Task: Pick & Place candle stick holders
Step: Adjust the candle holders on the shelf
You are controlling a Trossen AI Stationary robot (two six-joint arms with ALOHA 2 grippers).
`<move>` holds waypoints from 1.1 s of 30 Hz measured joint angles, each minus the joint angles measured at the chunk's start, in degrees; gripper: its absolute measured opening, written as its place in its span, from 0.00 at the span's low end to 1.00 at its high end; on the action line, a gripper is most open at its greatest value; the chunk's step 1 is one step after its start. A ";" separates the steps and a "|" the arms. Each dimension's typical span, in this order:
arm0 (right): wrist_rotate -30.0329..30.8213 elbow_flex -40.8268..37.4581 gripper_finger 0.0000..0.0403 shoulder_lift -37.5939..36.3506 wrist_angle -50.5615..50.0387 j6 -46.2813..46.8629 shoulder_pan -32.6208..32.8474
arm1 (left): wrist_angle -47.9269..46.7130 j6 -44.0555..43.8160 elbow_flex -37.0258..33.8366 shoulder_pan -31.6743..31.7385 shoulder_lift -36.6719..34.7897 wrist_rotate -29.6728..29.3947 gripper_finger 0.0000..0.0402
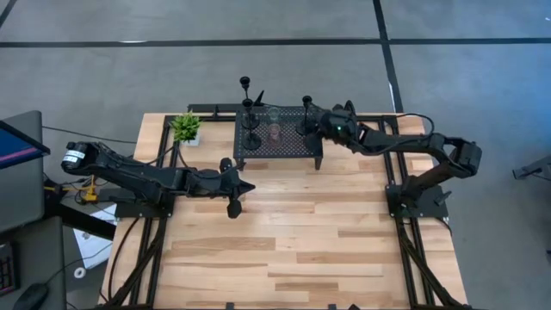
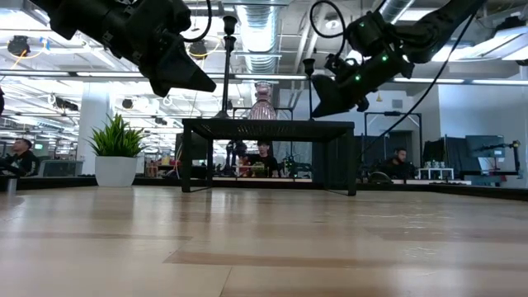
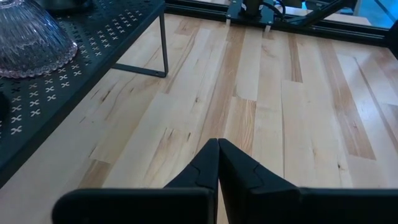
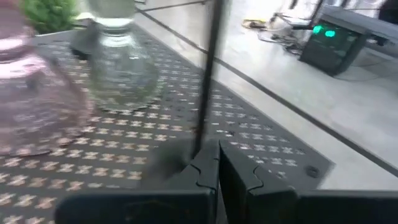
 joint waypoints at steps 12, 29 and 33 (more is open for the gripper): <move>-6.26 0.00 0.00 0.00 0.59 -0.11 -0.38 | 0.00 0.00 -0.01 0.00 0.00 0.00 0.02; -6.37 0.00 0.00 0.00 3.57 3.06 1.32 | 0.00 0.00 -0.02 0.02 0.00 0.00 0.02; -6.92 0.00 0.00 0.00 3.48 3.06 1.29 | 0.00 0.00 -0.01 0.00 0.00 -0.01 0.01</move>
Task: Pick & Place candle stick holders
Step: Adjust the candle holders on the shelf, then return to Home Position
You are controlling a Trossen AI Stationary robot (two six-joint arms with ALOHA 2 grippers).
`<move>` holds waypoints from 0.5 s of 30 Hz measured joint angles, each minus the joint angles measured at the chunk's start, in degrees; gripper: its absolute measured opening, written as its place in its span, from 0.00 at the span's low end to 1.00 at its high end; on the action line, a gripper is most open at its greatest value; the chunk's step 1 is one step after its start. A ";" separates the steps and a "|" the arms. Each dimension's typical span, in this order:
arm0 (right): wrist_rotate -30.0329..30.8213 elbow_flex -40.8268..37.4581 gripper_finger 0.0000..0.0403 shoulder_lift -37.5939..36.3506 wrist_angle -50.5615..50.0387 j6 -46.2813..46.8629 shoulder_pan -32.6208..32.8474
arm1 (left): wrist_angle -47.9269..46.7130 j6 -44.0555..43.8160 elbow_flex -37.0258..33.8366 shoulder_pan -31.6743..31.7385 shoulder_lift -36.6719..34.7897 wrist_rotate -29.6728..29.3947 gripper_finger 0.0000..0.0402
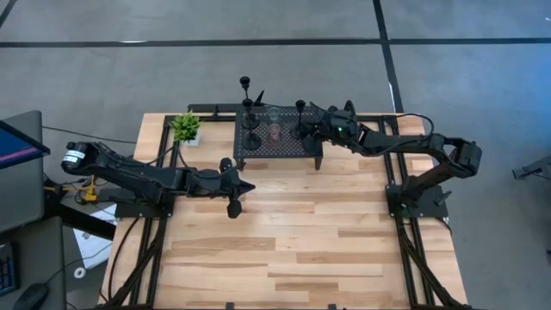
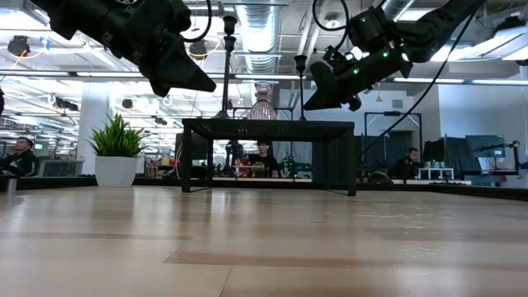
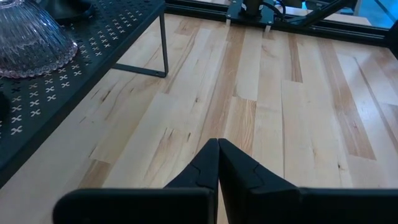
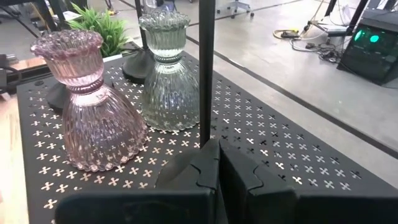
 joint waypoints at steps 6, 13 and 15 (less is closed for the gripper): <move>3.69 0.00 0.00 -0.03 -1.99 0.64 0.02 | 0.00 0.00 0.01 0.02 0.00 0.00 0.02; 5.03 0.00 0.00 -3.23 -11.19 0.26 -0.26 | -0.07 0.82 -0.03 0.02 -0.52 0.02 0.01; 2.24 0.00 0.00 -4.98 -12.29 -0.01 0.32 | -0.06 2.24 -0.03 0.00 -1.32 0.02 0.02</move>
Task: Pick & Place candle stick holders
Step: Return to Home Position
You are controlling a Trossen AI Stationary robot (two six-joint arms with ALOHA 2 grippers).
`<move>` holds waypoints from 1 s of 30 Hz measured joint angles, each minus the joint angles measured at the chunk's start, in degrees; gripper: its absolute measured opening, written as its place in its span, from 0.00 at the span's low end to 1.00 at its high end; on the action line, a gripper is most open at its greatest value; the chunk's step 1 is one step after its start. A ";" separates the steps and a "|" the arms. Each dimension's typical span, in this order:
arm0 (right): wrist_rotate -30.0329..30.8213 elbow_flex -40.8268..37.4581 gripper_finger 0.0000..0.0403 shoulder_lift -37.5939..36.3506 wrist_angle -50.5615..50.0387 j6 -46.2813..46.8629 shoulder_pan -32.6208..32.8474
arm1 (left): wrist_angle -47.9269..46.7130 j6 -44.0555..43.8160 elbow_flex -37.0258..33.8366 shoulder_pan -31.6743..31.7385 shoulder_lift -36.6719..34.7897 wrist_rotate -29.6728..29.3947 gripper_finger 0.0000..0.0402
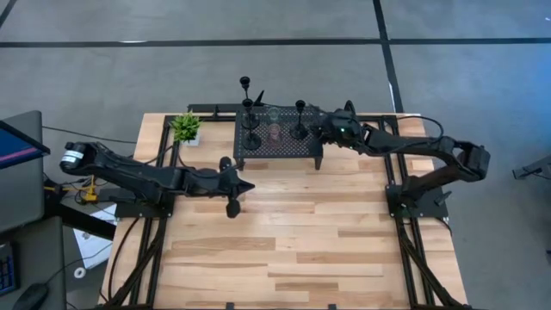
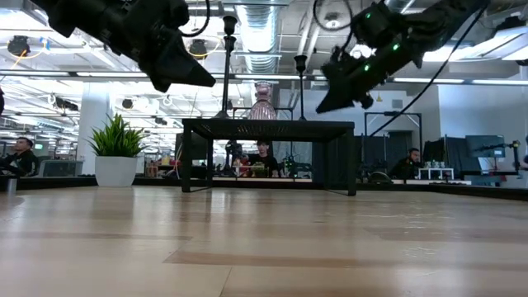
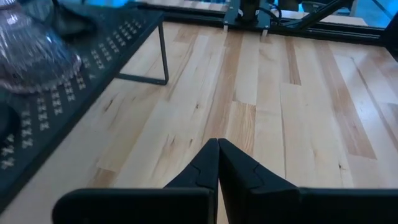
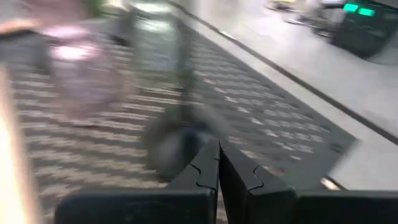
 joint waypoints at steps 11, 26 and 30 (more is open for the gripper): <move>-11.34 0.00 0.00 -13.31 -4.85 -3.13 2.34 | -7.16 10.53 -0.02 -2.27 -13.57 0.00 0.02; -14.49 -0.42 0.00 -31.08 -15.32 -6.65 6.95 | -18.98 16.91 -0.02 -9.60 -33.26 -0.01 0.01; -14.08 -0.44 0.00 -34.74 -17.98 -7.02 8.77 | -21.95 17.28 -0.02 -9.86 -36.95 -0.01 0.01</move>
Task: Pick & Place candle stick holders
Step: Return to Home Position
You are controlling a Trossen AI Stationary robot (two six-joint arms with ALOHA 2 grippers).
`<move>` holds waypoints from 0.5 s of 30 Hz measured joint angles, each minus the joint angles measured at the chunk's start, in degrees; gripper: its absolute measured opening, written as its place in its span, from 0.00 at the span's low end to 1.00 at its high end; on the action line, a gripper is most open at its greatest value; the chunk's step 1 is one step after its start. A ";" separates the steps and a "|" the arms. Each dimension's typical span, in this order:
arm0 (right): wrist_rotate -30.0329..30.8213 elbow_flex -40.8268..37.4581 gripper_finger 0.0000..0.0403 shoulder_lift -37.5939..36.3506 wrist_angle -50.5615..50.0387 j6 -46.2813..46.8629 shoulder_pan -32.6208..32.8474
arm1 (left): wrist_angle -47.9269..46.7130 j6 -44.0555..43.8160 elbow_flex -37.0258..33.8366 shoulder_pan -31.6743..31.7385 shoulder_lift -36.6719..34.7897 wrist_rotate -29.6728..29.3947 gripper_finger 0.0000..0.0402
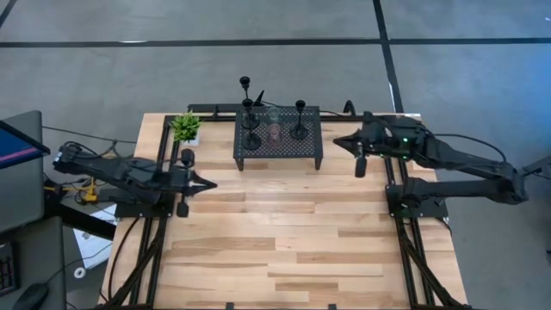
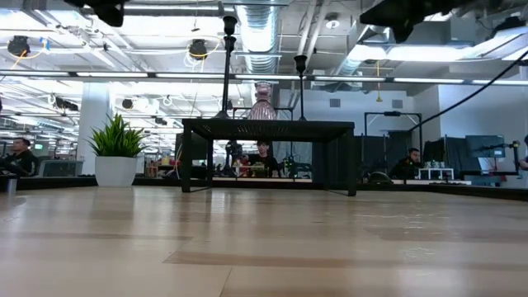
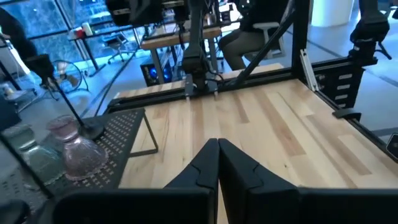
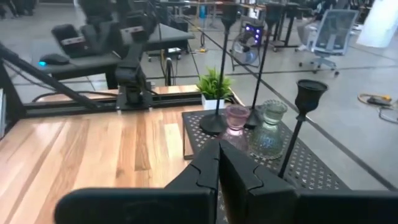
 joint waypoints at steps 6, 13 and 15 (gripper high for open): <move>0.63 0.00 0.00 -4.67 -3.67 -1.12 2.52 | -4.01 -0.04 0.00 0.00 -4.62 -0.01 0.02; 0.67 0.00 0.00 -8.25 -5.03 -1.14 4.54 | -8.81 0.01 0.00 0.00 -9.62 -0.03 0.01; 0.69 0.00 0.00 -9.19 -5.17 -1.16 5.07 | -10.15 0.00 0.00 0.00 -10.78 -0.01 0.01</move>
